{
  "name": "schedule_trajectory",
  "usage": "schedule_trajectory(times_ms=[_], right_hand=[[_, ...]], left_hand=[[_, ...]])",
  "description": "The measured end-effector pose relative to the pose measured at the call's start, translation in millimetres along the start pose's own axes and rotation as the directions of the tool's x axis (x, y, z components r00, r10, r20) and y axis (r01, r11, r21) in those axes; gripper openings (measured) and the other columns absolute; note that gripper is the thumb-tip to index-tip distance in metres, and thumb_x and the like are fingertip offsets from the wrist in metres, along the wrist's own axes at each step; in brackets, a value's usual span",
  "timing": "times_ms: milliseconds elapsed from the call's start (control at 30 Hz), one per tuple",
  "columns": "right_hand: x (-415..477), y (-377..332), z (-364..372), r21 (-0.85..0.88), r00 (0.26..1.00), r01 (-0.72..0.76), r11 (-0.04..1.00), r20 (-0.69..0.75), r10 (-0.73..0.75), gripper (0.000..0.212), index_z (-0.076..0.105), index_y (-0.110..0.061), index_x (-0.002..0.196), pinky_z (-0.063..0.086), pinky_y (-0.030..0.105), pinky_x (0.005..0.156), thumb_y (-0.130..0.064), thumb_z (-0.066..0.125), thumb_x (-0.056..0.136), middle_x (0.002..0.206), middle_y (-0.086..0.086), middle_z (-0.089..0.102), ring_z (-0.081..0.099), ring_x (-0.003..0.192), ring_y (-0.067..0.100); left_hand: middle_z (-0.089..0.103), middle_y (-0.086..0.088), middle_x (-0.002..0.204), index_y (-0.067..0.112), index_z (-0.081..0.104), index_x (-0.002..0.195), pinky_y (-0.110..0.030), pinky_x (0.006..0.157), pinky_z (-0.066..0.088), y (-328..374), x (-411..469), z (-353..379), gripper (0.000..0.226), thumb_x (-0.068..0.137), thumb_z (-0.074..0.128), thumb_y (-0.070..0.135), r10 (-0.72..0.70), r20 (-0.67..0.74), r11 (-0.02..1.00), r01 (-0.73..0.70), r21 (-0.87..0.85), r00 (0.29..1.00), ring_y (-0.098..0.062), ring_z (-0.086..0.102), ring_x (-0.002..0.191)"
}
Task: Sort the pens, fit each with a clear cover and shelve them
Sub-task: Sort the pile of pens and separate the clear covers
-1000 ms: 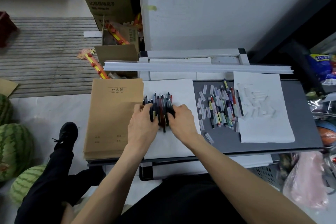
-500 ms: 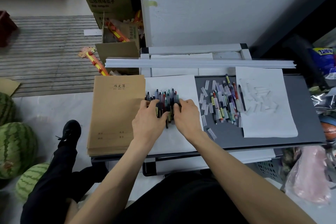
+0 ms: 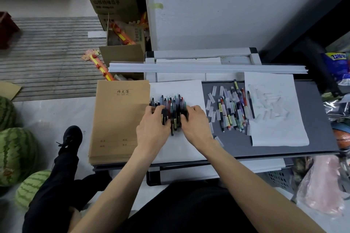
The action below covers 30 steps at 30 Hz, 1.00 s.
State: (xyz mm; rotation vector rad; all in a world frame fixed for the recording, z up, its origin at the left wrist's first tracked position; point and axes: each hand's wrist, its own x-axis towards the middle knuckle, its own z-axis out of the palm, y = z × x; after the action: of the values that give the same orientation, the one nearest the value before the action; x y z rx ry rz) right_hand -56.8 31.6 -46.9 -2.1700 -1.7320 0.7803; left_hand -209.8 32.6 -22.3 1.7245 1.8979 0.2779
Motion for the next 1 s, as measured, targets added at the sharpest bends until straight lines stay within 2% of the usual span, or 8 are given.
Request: schedule_trajectory(times_ms=[200,367,533,700,867,1000], right_hand=[[-11.0,5.2,-26.9,-0.096,0.988,0.084,0.992,0.135,-0.071,0.041,0.049,-0.012,0.141,0.046,0.041,0.103,-0.033,0.044,0.106,0.134,0.008,0.053,0.046,0.126,0.027],[-21.3,22.8,-52.3,-0.203,0.972,0.164,0.965,0.198,-0.123,0.048,0.045,-0.012,0.148,0.044,0.042,0.11,-0.037,0.041,0.107,0.147,0.007,0.049,0.041,0.138,0.027],[-28.3,50.6,-74.8,-0.207,0.975,0.173,0.963,0.173,-0.138,0.047,0.051,-0.013,0.146,0.045,0.041,0.109,-0.037,0.045,0.105,0.143,0.005,0.054,0.045,0.136,0.024],[-35.3,83.0,-103.7,-0.248,0.982,0.17,0.954,0.127,-0.142,0.037,0.061,-0.013,0.13,0.051,0.04,0.094,-0.032,0.048,0.101,0.126,0.005,0.063,0.055,0.122,0.025],[-39.9,119.1,-130.3,-0.245,0.988,0.131,0.961,0.108,-0.107,0.034,0.062,-0.015,0.128,0.051,0.036,0.089,-0.031,0.049,0.1,0.12,0.002,0.065,0.058,0.115,0.024],[-39.2,144.4,-146.4,-0.229,0.99,0.118,0.966,0.105,-0.096,0.031,0.064,-0.015,0.123,0.052,0.036,0.087,-0.03,0.052,0.099,0.118,0.002,0.066,0.059,0.112,0.024]], left_hand=[[0.05,0.006,0.129,0.031,0.054,0.139,-0.037,0.072,0.048,5.5,-5.7,-4.1,0.042,0.098,0.055,0.034,0.024,0.026,0.999,-0.025,0.04,0.999,-0.023,0.062,0.1],[0.055,0.006,0.124,0.028,0.058,0.136,-0.033,0.07,0.044,26.0,-15.5,-1.5,0.037,0.099,0.054,0.033,0.07,0.074,0.994,-0.075,0.074,0.995,-0.021,0.059,0.109],[0.057,0.007,0.11,0.028,0.06,0.128,-0.032,0.069,0.044,56.8,-28.8,10.9,0.03,0.099,0.052,0.033,0.093,0.111,0.99,-0.103,0.092,0.99,-0.019,0.058,0.096],[0.063,0.008,0.12,0.029,0.059,0.135,-0.03,0.073,0.044,87.0,-38.8,27.4,0.035,0.101,0.052,0.034,0.079,0.139,0.992,-0.091,0.082,0.987,-0.015,0.062,0.104],[0.064,0.005,0.121,0.029,0.06,0.134,-0.035,0.082,0.056,116.0,-45.0,47.2,0.034,0.1,0.053,0.033,0.063,0.212,0.994,-0.081,0.078,0.975,-0.018,0.065,0.102],[0.065,0.002,0.12,0.027,0.061,0.133,-0.035,0.082,0.056,137.6,-46.0,64.6,0.035,0.099,0.054,0.031,0.06,0.22,0.992,-0.084,0.099,0.974,-0.022,0.066,0.101]])
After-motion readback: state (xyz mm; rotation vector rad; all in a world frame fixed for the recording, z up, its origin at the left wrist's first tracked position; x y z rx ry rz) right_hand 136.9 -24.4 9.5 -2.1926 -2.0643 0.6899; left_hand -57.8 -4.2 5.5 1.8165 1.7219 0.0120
